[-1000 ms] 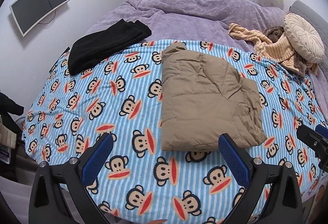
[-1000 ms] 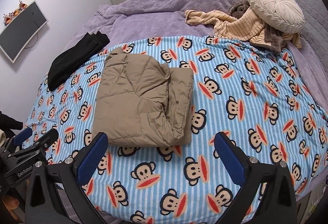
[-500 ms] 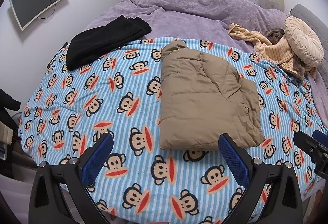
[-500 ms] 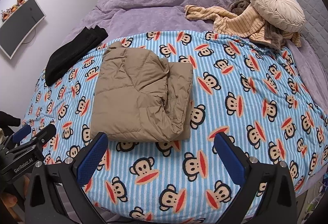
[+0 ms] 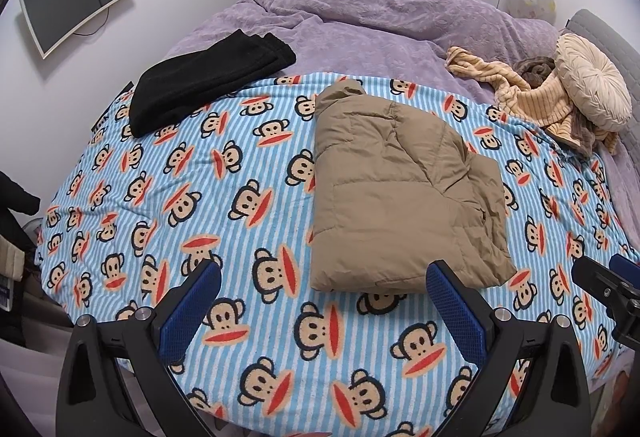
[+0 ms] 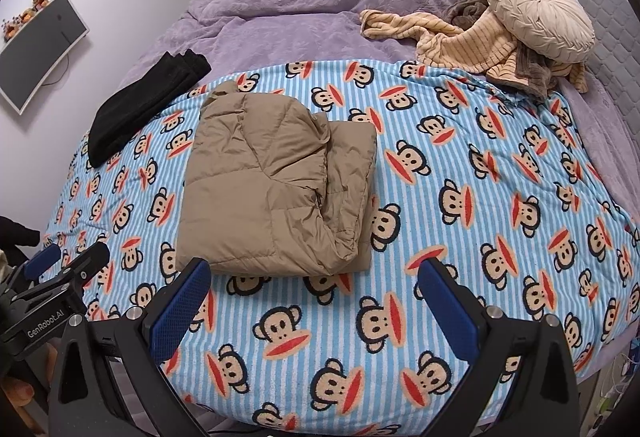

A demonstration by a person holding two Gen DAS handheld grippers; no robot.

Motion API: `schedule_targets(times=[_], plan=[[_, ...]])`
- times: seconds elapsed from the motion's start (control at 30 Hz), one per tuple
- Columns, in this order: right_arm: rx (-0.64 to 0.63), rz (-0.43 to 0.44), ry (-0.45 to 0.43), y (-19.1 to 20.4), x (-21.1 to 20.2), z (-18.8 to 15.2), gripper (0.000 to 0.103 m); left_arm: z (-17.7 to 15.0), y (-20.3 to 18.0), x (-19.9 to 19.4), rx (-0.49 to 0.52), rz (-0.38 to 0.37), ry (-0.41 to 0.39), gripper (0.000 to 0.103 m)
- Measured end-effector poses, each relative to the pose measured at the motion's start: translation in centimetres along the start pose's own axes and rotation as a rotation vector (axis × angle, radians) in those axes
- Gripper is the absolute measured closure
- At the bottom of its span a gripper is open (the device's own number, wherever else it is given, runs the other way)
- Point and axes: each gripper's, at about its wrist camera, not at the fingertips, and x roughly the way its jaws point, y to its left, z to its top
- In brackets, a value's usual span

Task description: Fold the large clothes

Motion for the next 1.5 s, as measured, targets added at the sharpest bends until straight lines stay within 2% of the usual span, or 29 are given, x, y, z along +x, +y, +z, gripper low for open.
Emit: schedule_targets(times=[1.5], plan=[[0.003,0.001,0.0,0.06,-0.03,0.04,0.0,-0.04,-0.36,-0.57,-0.007,0.01,-0.003,0.0]])
